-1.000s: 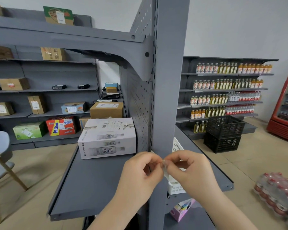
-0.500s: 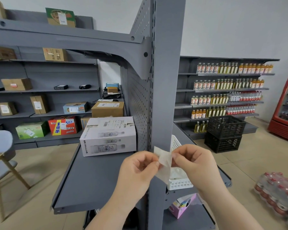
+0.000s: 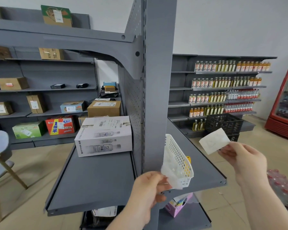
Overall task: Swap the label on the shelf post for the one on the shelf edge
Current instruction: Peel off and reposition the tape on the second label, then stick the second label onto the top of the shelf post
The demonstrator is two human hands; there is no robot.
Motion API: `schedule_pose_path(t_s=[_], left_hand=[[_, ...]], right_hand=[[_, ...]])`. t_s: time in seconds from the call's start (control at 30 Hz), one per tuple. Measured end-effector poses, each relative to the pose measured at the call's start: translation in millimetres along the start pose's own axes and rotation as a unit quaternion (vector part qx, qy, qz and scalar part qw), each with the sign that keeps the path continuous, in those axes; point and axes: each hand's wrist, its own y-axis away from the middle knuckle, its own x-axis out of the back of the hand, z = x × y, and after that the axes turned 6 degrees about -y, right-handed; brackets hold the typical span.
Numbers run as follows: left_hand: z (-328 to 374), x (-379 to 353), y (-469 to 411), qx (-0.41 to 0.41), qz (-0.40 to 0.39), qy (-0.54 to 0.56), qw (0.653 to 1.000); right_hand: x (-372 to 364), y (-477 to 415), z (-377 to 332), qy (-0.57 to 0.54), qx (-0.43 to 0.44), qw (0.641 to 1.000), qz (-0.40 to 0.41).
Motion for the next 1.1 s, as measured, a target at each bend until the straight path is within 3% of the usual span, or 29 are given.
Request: schedule_pose_path(t_s=[0.17,0.33,0.47,0.77,0.87,0.93,0.97,1.03,1.1], left_hand=[[-12.5,-46.3,-28.5,0.094,-0.063,0.088,0.990],[-2.7,-85.7,-67.9,0.099,-0.025,0.194,0.976],[3.3,-101.6,-100.1,0.051,0.050,0.198,0.978],[9.8,-99.5,-113.1,0.048,0.069,0.137,0.987],[13.1,-102.5,-100.2,-0.033,0.085,0.094,0.991],[10.7,-102.5,-91.5,-0.159,0.092,-0.033,0.982],[9.6,-101.2,-87.9,-0.233,0.083,-0.135,0.960],[10.9,-98.7,-83.5,-0.347,0.074,-0.314,0.881],[17.1,-99.2,-81.9,-0.410,0.101,-0.377,0.824]], right_hand=[[-0.7,-6.0,3.0,0.034,0.005,0.999,-0.012],[-8.7,-8.7,4.9,0.054,0.005,0.998,-0.030],[-10.2,-17.2,5.6,0.054,-0.002,0.998,-0.040],[-25.7,-39.2,33.0,0.097,-0.024,0.991,-0.086],[-32.6,-40.7,36.0,0.096,-0.018,0.991,-0.093],[-35.8,-41.8,34.1,0.091,-0.012,0.991,-0.095],[-37.1,-41.3,31.9,0.085,-0.013,0.991,-0.100],[-39.8,-38.5,25.2,0.061,-0.025,0.991,-0.116],[-43.0,-34.4,16.0,0.025,-0.043,0.990,-0.134]])
